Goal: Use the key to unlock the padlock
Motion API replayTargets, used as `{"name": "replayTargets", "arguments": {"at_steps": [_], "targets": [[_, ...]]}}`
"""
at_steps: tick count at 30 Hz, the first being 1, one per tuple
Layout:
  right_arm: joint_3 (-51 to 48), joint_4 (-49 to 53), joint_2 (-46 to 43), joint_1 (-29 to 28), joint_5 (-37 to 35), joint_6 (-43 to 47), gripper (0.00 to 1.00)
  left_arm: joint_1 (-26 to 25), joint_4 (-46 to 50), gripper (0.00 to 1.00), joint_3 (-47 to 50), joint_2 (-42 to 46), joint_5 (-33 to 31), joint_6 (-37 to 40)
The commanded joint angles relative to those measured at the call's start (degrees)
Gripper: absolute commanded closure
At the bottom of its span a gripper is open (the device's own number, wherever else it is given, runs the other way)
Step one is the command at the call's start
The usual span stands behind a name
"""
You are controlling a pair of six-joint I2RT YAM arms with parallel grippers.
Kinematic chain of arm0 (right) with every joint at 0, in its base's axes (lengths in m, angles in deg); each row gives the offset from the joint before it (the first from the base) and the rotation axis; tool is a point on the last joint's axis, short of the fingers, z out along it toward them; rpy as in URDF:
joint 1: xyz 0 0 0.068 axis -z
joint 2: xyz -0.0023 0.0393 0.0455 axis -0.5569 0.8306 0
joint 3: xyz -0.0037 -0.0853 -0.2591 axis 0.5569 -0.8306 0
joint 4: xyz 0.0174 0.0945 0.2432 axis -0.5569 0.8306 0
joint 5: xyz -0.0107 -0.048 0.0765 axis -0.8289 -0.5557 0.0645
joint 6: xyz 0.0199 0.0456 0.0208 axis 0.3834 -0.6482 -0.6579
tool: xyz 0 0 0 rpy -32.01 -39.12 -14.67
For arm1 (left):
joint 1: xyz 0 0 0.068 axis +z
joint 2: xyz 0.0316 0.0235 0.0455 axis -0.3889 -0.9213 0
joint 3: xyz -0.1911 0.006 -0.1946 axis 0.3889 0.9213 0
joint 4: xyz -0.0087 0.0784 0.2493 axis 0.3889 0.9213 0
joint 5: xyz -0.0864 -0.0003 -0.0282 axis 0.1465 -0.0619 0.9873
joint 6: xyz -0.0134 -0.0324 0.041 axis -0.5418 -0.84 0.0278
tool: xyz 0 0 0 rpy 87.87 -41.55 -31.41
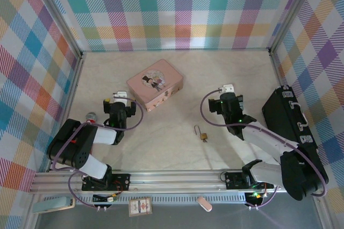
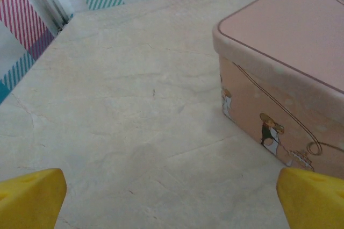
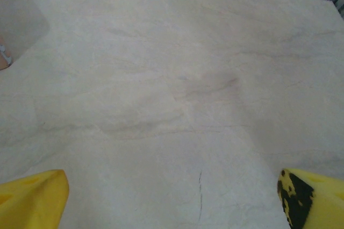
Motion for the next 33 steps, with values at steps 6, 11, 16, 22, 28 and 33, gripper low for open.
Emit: {"name": "replayTargets", "arguments": {"at_steps": [6,11,16,22,28,33], "targets": [[-3.5,-11.6,-1.6,6.9,5.9,3.0,0.01,7.2,0.1,0.00,-2.9,-3.2,13.0,-6.1],[-7.3,-17.0,0.6,11.7,5.6,2.1,0.01,8.0,1.4,0.00,-3.7,-3.4,11.9,-7.5],[-9.7,-25.1,6.0,14.7,4.9,1.2,0.01,8.0,1.0,0.00,-3.7,-3.5,11.9,-7.5],[-11.3,-36.6,10.0,18.1,12.3,3.8,0.01,8.0,0.9,0.00,-3.7,-3.5,11.9,-7.5],[-12.0,-47.8,20.1,20.5,20.0,4.9,0.01,8.0,0.9,0.00,-3.7,-3.4,11.9,-7.5],[-7.7,-38.1,19.8,24.5,25.3,1.8,0.01,8.0,0.9,0.00,-3.7,-3.5,11.8,-7.4]]}}
